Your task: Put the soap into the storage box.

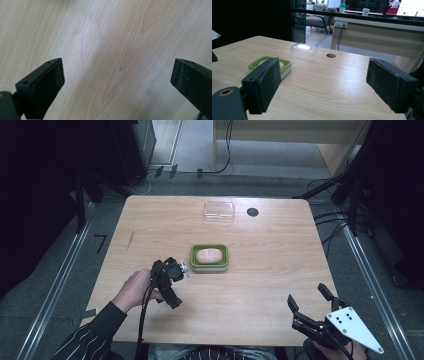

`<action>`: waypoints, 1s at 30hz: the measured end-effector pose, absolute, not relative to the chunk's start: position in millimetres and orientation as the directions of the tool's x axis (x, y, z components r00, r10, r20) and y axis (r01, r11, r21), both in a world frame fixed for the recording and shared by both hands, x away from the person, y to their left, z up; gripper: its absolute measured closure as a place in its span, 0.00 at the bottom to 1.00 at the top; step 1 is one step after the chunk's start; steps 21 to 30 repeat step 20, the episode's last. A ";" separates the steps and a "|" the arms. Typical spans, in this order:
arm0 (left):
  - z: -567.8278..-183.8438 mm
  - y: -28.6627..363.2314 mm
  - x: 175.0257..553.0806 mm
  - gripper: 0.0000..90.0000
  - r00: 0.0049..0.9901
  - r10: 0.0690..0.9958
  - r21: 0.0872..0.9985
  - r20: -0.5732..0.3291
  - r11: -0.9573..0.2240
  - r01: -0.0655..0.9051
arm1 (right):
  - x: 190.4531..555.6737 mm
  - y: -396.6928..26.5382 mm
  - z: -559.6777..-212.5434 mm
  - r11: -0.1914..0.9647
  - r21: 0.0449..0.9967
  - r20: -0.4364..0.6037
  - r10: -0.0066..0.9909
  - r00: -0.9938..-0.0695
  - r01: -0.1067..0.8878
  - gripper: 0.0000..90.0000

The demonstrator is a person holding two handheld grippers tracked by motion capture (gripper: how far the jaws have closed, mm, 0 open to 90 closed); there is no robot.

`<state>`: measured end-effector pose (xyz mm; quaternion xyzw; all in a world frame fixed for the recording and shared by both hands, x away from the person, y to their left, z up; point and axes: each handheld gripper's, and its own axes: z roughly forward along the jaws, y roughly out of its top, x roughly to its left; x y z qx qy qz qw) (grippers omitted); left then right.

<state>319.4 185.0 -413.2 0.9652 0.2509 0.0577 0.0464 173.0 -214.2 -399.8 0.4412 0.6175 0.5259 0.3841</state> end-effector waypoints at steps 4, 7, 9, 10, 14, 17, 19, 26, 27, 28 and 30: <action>-420.4 192.3 309.0 0.00 0.858 0.504 0.113 0.099 -0.862 0.494 | 173.3 -213.9 -399.8 0.059 0.988 -0.012 0.949 -0.314 0.141 0.15; -426.6 194.3 301.7 0.00 0.862 0.490 0.083 0.132 -0.872 0.483 | 173.3 -213.7 -399.7 0.060 0.988 -0.013 0.949 -0.315 0.140 0.15; -429.8 196.3 298.3 0.00 0.856 0.499 0.098 0.137 -0.866 0.489 | 173.1 -213.7 -399.6 0.061 0.988 -0.014 0.949 -0.315 0.141 0.15; -431.5 197.3 296.3 0.00 0.860 0.494 0.097 0.127 -0.869 0.485 | 172.9 -213.6 -399.6 0.060 0.988 -0.013 0.949 -0.315 0.140 0.15; -434.9 198.5 292.7 0.00 0.868 0.479 0.099 0.134 -0.878 0.469 | 172.9 -213.7 -399.5 0.060 0.988 -0.013 0.949 -0.315 0.140 0.15; -438.3 199.1 293.0 0.00 0.871 0.471 0.095 0.137 -0.882 0.462 | 173.0 -213.8 -399.8 0.058 0.988 -0.011 0.949 -0.315 0.141 0.15; -440.5 199.5 294.0 0.00 0.870 0.470 0.102 0.149 -0.883 0.459 | 173.2 -214.3 -399.9 0.056 0.989 -0.009 0.950 -0.313 0.140 0.15; -440.9 199.5 294.6 0.01 0.868 0.472 0.102 0.153 -0.881 0.461 | 173.2 -214.3 -399.9 0.055 0.989 -0.009 0.950 -0.313 0.140 0.15; -440.9 199.5 294.6 0.01 0.868 0.472 0.102 0.153 -0.881 0.461 | 173.2 -214.3 -399.9 0.055 0.989 -0.009 0.950 -0.313 0.140 0.15; -440.9 199.5 294.6 0.01 0.868 0.472 0.102 0.153 -0.881 0.461 | 173.2 -214.3 -399.9 0.055 0.989 -0.009 0.950 -0.313 0.140 0.15; -440.9 199.5 294.6 0.01 0.868 0.472 0.102 0.153 -0.881 0.461 | 173.2 -214.3 -399.9 0.055 0.989 -0.009 0.950 -0.313 0.140 0.15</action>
